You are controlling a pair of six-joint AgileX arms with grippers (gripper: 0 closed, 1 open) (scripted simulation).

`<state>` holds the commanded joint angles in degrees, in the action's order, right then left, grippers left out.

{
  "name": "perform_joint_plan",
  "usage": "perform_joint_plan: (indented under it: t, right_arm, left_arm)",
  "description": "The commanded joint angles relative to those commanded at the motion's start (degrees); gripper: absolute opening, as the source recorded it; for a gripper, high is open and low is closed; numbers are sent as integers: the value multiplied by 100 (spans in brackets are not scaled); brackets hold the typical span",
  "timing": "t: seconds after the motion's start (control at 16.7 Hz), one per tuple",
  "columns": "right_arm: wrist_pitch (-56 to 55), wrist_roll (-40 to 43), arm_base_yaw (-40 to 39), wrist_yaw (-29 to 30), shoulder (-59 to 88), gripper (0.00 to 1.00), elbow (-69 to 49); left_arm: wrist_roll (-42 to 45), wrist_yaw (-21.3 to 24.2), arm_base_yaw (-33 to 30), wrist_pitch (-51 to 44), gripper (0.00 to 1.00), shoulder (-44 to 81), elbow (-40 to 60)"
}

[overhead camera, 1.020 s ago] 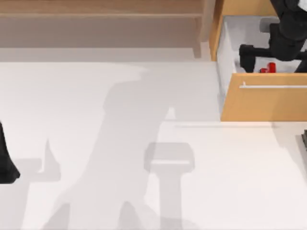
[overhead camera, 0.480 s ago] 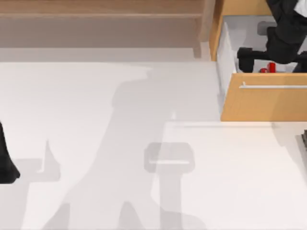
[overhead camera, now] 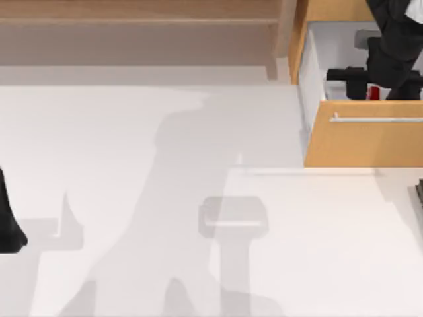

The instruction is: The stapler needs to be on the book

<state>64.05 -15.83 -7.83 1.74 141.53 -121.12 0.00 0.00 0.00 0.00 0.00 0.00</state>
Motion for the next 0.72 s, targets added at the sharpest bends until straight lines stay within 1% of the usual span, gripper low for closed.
perform_joint_plan:
  t: [0.18,0.24,0.72]
  right_arm:
    - [0,0,0,0,0,2,0]
    - [0,0,0,0,0,0,0]
    - [0,-6,-1,-1,-59,0,-5]
  left_arm:
    - [0,0,0,0,100,0,0]
    - [0,0,0,0,100,0,0]
    - [0,0,0,0,100,0,0]
